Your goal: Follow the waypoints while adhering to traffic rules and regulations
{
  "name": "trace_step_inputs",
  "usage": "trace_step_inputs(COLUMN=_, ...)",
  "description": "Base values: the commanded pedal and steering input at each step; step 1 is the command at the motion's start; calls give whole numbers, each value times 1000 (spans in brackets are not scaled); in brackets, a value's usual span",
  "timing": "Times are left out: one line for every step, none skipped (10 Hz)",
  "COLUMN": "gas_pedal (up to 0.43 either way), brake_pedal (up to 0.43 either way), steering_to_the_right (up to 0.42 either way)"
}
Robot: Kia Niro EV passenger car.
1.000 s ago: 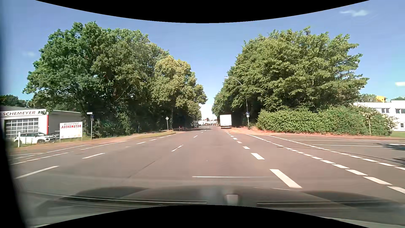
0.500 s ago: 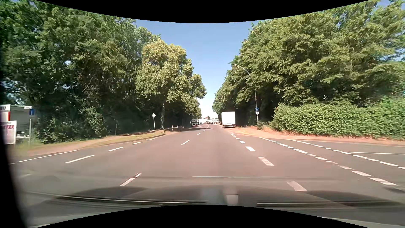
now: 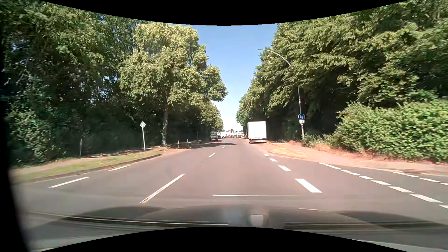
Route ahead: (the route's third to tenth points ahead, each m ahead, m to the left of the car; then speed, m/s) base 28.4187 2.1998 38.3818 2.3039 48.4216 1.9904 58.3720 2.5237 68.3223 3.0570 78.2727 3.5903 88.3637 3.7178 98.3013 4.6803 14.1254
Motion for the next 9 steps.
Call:
trace_step_inputs(gas_pedal=150, brake_pedal=6, steering_to_the_right=-1)
trace_step_inputs(gas_pedal=150, brake_pedal=6, steering_to_the_right=-2)
trace_step_inputs(gas_pedal=150, brake_pedal=6, steering_to_the_right=-2)
trace_step_inputs(gas_pedal=150, brake_pedal=6, steering_to_the_right=-2)
trace_step_inputs(gas_pedal=150, brake_pedal=6, steering_to_the_right=-2)
trace_step_inputs(gas_pedal=150, brake_pedal=6, steering_to_the_right=-2)
trace_step_inputs(gas_pedal=150, brake_pedal=6, steering_to_the_right=-1)
trace_step_inputs(gas_pedal=150, brake_pedal=6, steering_to_the_right=2)
trace_step_inputs(gas_pedal=150, brake_pedal=6, steering_to_the_right=5)
